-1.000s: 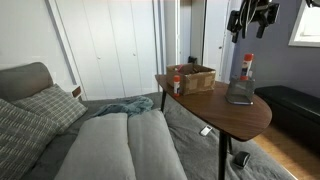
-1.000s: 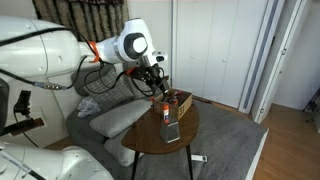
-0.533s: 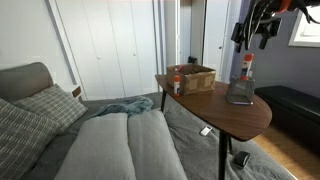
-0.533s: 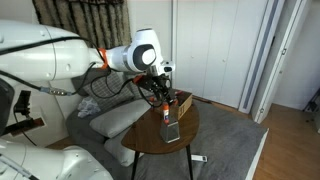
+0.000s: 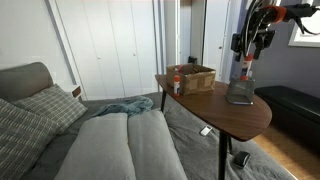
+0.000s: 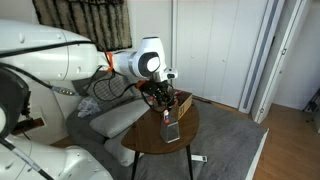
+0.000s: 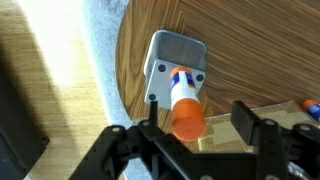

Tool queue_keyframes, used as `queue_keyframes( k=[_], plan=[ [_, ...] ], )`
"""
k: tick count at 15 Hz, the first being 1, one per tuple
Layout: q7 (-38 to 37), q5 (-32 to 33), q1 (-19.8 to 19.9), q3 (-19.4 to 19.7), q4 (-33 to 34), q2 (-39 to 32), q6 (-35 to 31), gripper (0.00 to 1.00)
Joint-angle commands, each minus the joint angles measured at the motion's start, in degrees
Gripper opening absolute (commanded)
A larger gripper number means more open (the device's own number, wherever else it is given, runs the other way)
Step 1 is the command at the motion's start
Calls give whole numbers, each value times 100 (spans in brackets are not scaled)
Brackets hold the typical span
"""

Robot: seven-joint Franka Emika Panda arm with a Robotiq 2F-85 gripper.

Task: Remove the glue stick from the top of the basket and turn the basket upright then put both glue sticks in the basket

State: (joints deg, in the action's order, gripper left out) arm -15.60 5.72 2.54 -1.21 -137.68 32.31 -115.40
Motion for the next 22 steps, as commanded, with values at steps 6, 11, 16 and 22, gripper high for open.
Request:
queue_keyframes(
  k=[6, 11, 16, 22],
  plan=[
    [192, -171, 27, 59, 10, -145, -9, 11],
    [555, -494, -296, -22, 82, -230, 75, 8],
    [1042, -689, -858, -443, 249, -528, 152, 8],
    [1089, -534, -991, -773, 333, -897, 27, 8]
  ],
)
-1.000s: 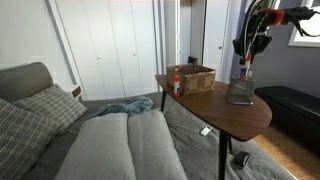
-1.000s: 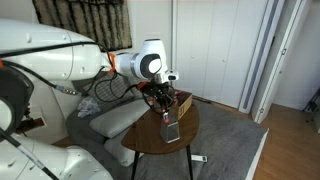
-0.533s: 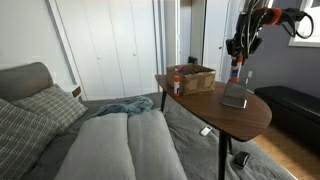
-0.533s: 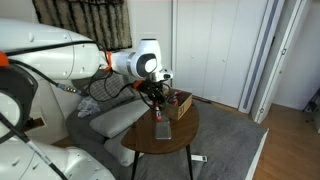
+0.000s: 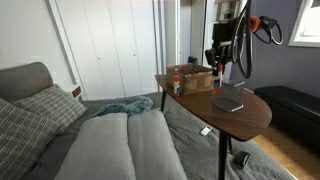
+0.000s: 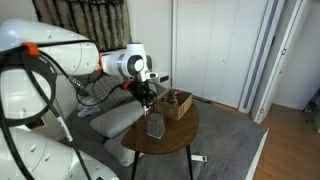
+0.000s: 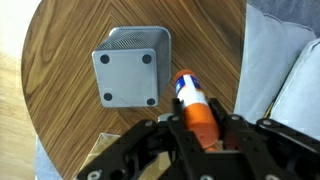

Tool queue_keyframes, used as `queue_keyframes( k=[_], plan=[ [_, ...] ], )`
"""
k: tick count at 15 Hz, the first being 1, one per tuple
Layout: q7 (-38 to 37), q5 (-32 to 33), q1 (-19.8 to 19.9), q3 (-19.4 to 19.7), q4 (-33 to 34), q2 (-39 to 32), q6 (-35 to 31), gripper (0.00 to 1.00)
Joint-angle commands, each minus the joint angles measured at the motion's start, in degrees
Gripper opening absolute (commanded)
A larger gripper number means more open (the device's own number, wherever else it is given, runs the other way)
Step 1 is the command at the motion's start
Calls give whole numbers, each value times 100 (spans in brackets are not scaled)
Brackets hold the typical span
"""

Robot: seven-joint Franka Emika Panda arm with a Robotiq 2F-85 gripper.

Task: Remove the glue stick from the top of the basket and turn the basket upright then put both glue sticks in the basket

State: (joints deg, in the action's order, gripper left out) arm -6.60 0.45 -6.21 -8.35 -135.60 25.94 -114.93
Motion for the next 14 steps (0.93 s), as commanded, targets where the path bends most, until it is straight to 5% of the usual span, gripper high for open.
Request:
queue_keyframes(
  k=[1, 12, 13, 14],
  plan=[
    [312, -43, -181, -84, 126, -368, -95, 8],
    [401, 39, -257, -144, 129, -1421, -1699, 8],
    [374, -38, -265, -126, 127, -1441, -1770, 56],
    [534, -89, -291, -89, 85, -1392, -1884, 57]
  ],
)
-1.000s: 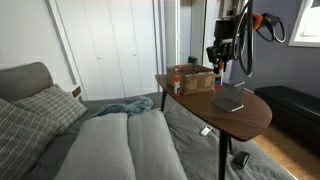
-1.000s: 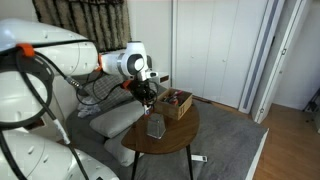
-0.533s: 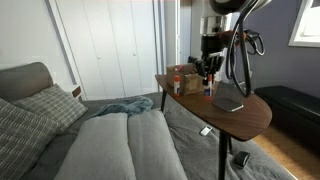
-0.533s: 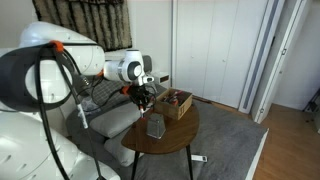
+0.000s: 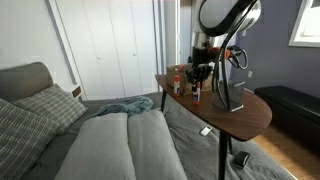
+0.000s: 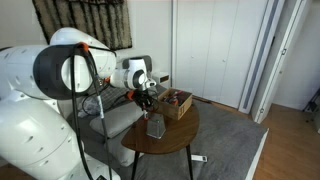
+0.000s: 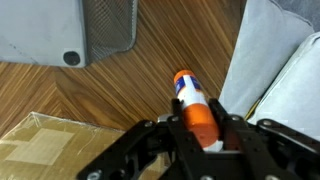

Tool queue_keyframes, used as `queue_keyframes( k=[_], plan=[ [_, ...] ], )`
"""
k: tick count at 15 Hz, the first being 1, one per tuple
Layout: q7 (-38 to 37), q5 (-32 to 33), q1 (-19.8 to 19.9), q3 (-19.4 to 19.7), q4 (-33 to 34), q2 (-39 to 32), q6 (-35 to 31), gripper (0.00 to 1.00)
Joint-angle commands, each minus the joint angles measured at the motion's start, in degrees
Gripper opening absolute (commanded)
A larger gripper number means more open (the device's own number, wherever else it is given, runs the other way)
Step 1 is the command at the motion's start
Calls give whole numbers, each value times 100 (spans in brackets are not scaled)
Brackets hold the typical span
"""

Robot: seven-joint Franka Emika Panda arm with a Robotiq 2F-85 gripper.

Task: Remove the glue stick from the top of the basket and turn the basket upright then put both glue sticks in the basket

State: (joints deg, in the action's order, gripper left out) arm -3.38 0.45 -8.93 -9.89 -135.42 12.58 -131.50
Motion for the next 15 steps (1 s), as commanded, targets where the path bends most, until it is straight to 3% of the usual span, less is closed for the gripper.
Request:
queue_keyframes(
  k=[1, 5, 7, 15],
  plan=[
    [118, -7, 19, 70, 42, 66, -183, 62],
    [-203, 155, 127, 67, -72, 620, -19, 90],
    [-516, 260, 231, 38, -116, 952, 275, 99],
    [-1197, 145, 629, 208, -283, 1744, 2052, 100]
  ],
)
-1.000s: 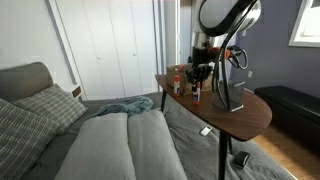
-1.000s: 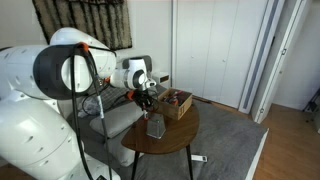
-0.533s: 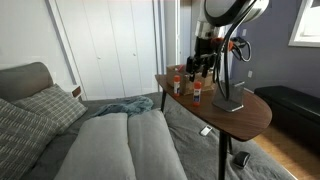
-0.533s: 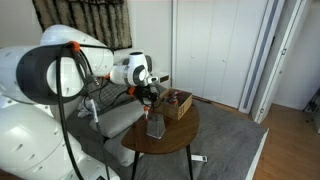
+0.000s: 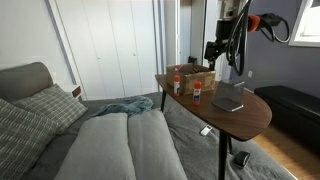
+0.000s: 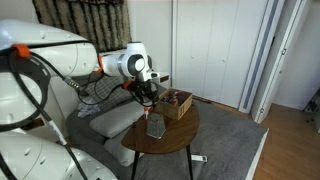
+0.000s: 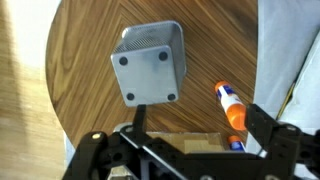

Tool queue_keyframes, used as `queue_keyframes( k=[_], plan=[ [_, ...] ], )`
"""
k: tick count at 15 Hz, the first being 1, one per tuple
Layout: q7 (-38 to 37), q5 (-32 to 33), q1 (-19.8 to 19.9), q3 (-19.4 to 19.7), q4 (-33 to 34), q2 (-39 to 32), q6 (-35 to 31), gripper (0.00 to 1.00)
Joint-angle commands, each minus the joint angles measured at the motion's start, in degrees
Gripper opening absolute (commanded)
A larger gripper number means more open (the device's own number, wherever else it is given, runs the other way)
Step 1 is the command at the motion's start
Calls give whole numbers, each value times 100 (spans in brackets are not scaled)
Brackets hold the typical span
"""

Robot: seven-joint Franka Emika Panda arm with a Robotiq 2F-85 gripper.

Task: Remove the glue stick from the top of the basket and turn the basket upright then put both glue sticks in the basket

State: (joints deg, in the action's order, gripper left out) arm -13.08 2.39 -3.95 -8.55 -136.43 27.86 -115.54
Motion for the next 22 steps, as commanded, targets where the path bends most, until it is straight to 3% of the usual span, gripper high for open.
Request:
queue_keyframes(
  k=[1, 9, 22],
  plan=[
    [-281, -30, 191, 97, -215, 222, 588, 100],
    [-53, 234, 382, 233, -448, -85, -450, 100],
    [333, 227, 328, 309, 285, -1260, -89, 100]
  ],
)
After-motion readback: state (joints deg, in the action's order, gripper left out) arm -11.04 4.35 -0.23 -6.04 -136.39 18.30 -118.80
